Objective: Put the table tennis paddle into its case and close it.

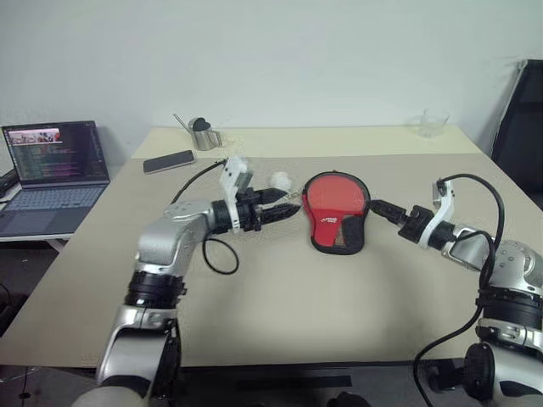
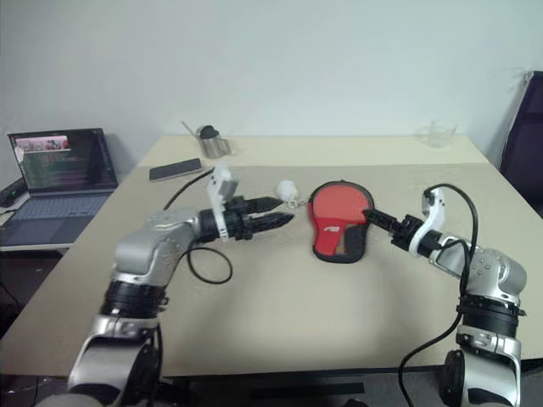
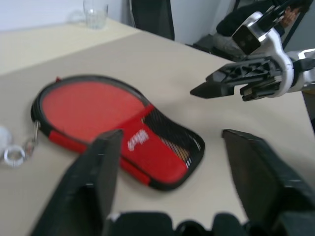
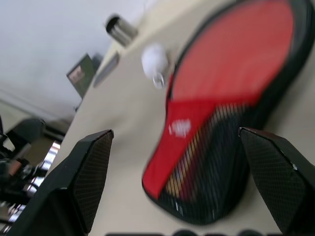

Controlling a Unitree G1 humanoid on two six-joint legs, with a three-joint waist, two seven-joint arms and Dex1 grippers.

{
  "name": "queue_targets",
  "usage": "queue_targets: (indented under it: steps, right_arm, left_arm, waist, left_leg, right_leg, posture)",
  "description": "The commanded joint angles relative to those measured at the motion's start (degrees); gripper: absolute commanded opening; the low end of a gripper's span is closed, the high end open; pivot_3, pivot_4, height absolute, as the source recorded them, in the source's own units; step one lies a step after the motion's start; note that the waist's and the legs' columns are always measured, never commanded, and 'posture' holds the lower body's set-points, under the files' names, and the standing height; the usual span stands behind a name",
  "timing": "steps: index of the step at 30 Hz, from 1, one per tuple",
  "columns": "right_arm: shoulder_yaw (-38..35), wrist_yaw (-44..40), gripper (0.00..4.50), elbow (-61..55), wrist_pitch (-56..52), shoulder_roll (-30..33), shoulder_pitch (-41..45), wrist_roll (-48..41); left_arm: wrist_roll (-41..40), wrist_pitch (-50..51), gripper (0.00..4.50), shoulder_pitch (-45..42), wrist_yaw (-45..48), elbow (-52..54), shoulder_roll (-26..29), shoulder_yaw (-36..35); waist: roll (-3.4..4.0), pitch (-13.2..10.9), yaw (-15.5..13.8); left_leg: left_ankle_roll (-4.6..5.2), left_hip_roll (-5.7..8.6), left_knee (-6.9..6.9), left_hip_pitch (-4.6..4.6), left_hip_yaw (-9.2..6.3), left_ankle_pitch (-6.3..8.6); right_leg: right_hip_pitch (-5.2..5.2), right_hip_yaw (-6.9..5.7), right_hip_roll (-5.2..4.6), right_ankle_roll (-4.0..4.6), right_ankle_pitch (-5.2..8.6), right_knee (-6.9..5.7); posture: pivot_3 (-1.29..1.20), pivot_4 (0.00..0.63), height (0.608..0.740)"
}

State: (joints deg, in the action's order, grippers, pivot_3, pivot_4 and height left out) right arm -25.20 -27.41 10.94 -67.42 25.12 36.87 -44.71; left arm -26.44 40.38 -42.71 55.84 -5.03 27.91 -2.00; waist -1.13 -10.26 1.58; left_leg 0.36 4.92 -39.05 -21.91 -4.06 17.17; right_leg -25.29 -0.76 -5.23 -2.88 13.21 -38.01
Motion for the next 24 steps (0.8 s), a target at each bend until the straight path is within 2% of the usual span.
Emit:
queue_targets:
  steps: [1, 5, 9, 11, 24]
  right_arm:
    - [-0.76, -0.52, 4.5, -1.29, -1.88, -0.19, -0.87, -2.64]
    - [0.64, -0.59, 4.5, -0.51, -2.75, -0.85, -2.59, -2.32]
    - [1.05, -0.16, 4.5, -0.15, -2.19, -2.11, -3.88, -2.15]
    - [0.81, 0.09, 4.5, 0.62, -2.06, -2.65, -4.4, -2.23]
    - [2.23, 3.44, 4.5, 3.54, 0.79, -10.12, -5.01, -1.32]
  left_arm:
    - [-3.56, 1.86, 4.48, 1.48, 1.15, 6.04, 2.71, -2.51]
    - [-4.25, 2.51, 4.48, 4.36, 1.62, 8.71, 5.5, -2.05]
    - [1.68, -1.59, 4.48, 5.98, -1.58, 6.87, 7.51, 0.12]
    - [1.27, -1.37, 4.48, 6.97, -0.87, 7.72, 8.13, 0.21]
    - [1.16, -1.5, 4.48, 10.54, -1.73, 12.12, 9.19, 1.5]
  waist:
    - [0.0, 0.0, 0.01]
    - [0.01, 0.01, 0.0]
    - [0.01, 0.01, 0.0]
    - [0.01, 0.01, 0.0]
    - [-0.06, 0.1, 0.55]
  left_leg:
    - [0.0, 0.0, 0.0, 0.0, 0.01, 0.0]
    - [0.0, -0.04, 0.0, 0.04, 0.03, 0.0]
    - [0.0, -0.12, 0.0, 0.07, 0.08, 0.0]
    - [0.0, -0.15, 0.0, 0.07, 0.11, 0.0]
    - [-0.01, -0.54, 0.02, 0.26, 0.41, 0.0]
  right_leg:
    - [0.0, 0.01, 0.01, 0.02, -0.01, 0.0]
    - [0.02, 0.01, 0.03, 0.02, -0.01, 0.01]
    - [0.03, 0.02, 0.08, 0.07, -0.04, 0.01]
    - [0.02, 0.03, 0.1, 0.1, -0.06, 0.01]
    - [0.06, 0.14, 0.36, 0.33, -0.21, 0.01]
  posture:
    - [0.0, 0.15, 0.74]
    - [0.0, 0.15, 0.74]
    - [0.0, 0.15, 0.74]
    - [0.0, 0.15, 0.74]
    - [0.0, 0.15, 0.74]
